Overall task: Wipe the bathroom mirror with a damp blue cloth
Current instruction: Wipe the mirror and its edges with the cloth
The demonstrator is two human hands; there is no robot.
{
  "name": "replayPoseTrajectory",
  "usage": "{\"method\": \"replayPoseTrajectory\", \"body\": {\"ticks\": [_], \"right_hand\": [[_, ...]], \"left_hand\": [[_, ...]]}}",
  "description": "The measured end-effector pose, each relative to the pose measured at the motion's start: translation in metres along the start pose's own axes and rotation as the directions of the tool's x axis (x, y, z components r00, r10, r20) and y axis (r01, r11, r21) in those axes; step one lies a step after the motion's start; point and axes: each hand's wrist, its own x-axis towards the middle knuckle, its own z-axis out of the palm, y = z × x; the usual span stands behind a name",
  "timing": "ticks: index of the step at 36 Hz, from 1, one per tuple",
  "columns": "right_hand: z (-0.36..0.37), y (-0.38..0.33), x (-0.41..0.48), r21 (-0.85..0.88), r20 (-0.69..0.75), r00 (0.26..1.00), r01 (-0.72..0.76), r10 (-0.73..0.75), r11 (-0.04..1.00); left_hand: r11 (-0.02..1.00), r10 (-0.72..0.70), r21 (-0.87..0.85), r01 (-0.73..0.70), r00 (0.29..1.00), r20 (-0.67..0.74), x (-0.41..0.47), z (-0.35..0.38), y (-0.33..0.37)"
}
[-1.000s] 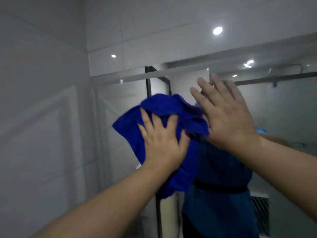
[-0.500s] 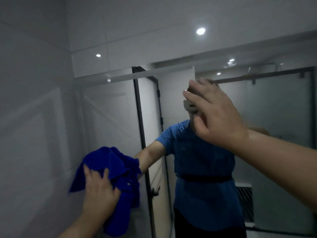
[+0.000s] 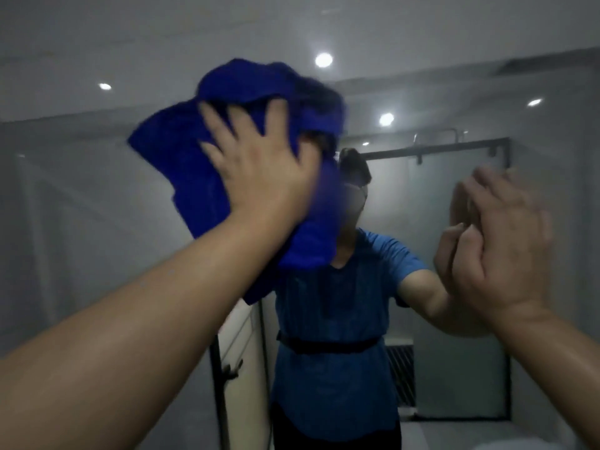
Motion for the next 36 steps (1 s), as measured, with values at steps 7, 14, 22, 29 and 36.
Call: {"method": "replayPoseTrajectory", "body": {"ticks": [7,14,22,29,36], "right_hand": [[0.002,0.005,-0.004,0.031,-0.011,1.0,0.024,-0.024,0.999],[-0.003,0.004,-0.002,0.05,0.059,0.998,-0.004,0.001,0.999],[0.002,0.007,-0.004,-0.016,0.091,0.996,-0.011,0.013,1.0],[-0.03,0.007,0.005,0.015,0.292,0.956,-0.026,0.02,1.0],[-0.09,-0.001,0.021,0.456,0.151,0.97,-0.238,0.188,0.858]], "left_hand": [[0.926,0.344,-0.19,-0.326,0.936,0.071,-0.125,0.046,0.062],[0.829,0.555,-0.246,-0.502,0.794,0.249,-0.216,0.053,0.019],[0.81,0.586,-0.192,-0.554,0.76,0.28,-0.155,0.02,-0.077],[0.973,0.227,-0.054,-0.225,0.973,0.033,-0.022,0.008,-0.02],[0.985,0.161,-0.066,-0.158,0.987,0.029,-0.037,0.03,0.118]]}}
